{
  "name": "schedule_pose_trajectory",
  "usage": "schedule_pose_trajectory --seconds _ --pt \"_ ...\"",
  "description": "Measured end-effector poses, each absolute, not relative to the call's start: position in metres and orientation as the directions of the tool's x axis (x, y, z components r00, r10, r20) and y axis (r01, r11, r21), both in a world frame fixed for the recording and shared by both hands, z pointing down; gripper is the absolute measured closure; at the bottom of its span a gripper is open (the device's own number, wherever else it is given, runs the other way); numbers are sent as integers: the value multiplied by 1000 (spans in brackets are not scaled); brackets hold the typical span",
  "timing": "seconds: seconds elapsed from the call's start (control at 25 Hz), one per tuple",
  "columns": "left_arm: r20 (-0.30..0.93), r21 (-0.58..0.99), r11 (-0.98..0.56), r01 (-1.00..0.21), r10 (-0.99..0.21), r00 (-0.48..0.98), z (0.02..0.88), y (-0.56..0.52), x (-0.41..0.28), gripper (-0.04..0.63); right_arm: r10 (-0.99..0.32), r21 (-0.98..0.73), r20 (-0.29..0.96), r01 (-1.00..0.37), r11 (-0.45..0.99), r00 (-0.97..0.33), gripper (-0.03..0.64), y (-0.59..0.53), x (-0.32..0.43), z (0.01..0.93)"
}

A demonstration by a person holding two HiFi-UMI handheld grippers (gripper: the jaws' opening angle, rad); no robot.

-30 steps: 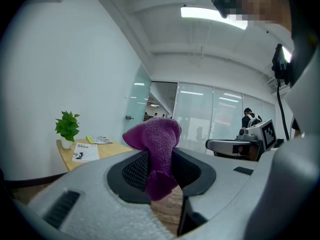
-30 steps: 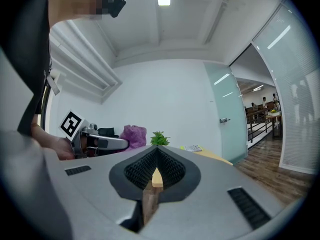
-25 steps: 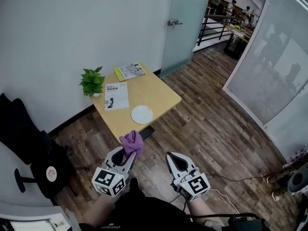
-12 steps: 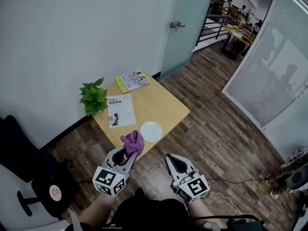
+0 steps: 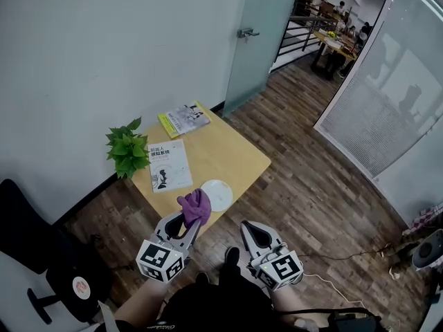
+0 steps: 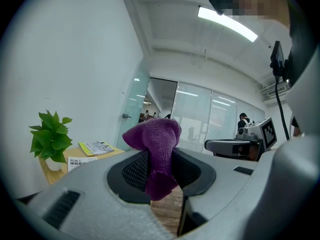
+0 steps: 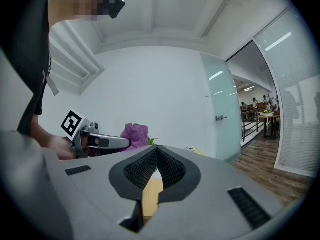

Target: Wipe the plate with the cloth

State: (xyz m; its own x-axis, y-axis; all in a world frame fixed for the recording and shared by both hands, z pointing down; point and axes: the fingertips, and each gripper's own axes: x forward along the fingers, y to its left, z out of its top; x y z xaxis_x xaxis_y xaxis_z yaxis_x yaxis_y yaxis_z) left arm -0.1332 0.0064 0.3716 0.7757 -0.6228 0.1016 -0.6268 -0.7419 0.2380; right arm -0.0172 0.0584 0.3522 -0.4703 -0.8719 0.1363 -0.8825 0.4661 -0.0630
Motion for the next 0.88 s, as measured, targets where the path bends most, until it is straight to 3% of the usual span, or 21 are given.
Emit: schedule_pose_trajectory --seconds 0.36,0.88 --pt "121 212 -720 -661 -652 749 371 -30 -111 476 -845 -70 94 -850 522 -526 617 9 0 351" --pt "104 156 -644 -749 -744 660 335 -98 -32 476 -784 -64 30 -784 617 -619 617 -69 85 324"
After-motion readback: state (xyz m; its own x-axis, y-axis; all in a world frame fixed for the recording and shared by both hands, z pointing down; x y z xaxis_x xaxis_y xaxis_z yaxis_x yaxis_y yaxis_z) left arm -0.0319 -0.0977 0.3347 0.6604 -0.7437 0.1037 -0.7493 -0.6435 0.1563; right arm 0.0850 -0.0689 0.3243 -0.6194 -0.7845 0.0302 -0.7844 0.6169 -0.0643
